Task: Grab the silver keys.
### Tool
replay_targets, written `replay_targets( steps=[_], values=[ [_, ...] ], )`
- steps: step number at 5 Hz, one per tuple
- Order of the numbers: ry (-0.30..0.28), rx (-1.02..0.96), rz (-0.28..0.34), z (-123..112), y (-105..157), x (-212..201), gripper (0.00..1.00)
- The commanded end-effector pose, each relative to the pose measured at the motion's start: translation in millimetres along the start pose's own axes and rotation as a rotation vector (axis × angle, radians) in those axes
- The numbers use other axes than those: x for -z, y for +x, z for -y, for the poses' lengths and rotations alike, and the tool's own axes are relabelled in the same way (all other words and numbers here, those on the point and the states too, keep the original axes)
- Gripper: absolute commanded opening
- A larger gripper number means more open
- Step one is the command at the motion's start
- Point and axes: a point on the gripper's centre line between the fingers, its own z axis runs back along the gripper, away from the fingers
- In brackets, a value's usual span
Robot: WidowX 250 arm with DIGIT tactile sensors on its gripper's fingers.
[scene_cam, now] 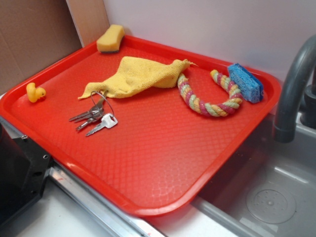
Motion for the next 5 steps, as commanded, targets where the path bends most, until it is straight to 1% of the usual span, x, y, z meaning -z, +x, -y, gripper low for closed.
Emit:
replay_targets(
  steps=[1, 2, 3, 4, 5],
  values=[
    [0.0, 0.0, 0.0, 0.0, 0.0, 0.0, 1.0],
    [-0.076, 0.246, 0.053, -8.7, 20.2, 52.4, 1.0],
    [-0.1, 0.498, 0.094, -0.1, 34.8, 92.2, 1.0],
    [-0.13, 0.747, 0.095, 10.8, 44.8, 121.1, 1.0],
    [-0.161, 0.862, 0.018, 12.6, 40.4, 150.0, 1.0]
  ],
)
